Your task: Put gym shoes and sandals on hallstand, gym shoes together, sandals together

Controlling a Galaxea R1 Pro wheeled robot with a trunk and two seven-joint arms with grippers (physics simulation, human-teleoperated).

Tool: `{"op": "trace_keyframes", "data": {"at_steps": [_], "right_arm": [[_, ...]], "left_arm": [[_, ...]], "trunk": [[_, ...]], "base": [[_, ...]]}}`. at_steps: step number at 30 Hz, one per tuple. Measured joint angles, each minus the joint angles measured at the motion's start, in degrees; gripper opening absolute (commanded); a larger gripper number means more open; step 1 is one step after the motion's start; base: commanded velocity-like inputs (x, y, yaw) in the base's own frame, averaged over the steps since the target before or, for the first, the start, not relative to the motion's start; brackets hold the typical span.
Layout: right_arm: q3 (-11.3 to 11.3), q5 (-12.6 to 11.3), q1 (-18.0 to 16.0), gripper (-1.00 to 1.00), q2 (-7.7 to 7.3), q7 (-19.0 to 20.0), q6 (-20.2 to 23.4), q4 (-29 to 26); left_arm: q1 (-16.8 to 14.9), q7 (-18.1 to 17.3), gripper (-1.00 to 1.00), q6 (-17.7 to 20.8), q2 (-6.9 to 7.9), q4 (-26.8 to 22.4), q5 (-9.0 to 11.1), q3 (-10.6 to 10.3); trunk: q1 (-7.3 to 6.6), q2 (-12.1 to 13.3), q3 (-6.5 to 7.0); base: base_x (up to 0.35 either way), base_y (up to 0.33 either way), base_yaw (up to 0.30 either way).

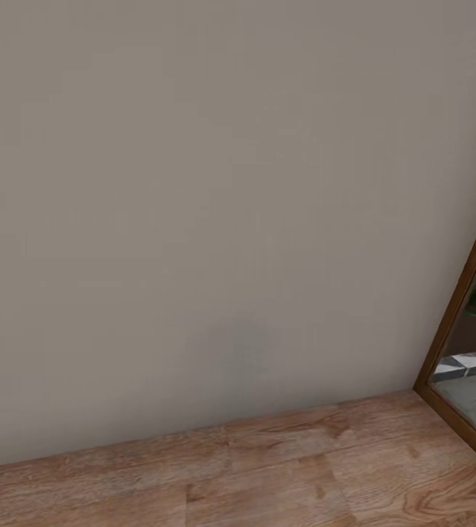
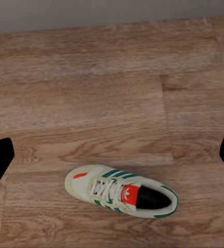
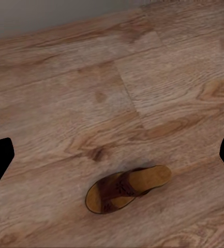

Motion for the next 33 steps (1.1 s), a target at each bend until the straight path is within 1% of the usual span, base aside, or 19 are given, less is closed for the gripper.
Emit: {"op": "trace_keyframes", "data": {"at_steps": [22, 26, 33], "right_arm": [[-0.11, 0.00, 0.00, 1.00, 0.00, -0.07, 0.05, 0.00], [-0.09, 0.00, -0.01, 1.00, 0.00, -0.07, 0.06, 0.01], [-0.09, 0.00, -0.02, 1.00, 0.00, -0.07, 0.01, 0.02]], "left_arm": [[0.00, 0.00, 1.00, -0.01, 0.04, 0.00, 0.00, 0.07], [0.01, 0.00, 1.00, -0.04, 0.05, -0.01, 0.00, 0.09], [0.02, 0.00, 1.00, -0.06, 0.05, -0.02, 0.00, 0.10]], "trunk": [[0.01, 0.00, 0.00], [0.00, 0.00, 0.00], [0.00, 0.00, 0.00]], "base": [[0.007, -0.266, 0.001], [0.039, -0.267, 0.149], [0.082, -0.268, 0.247]]}}
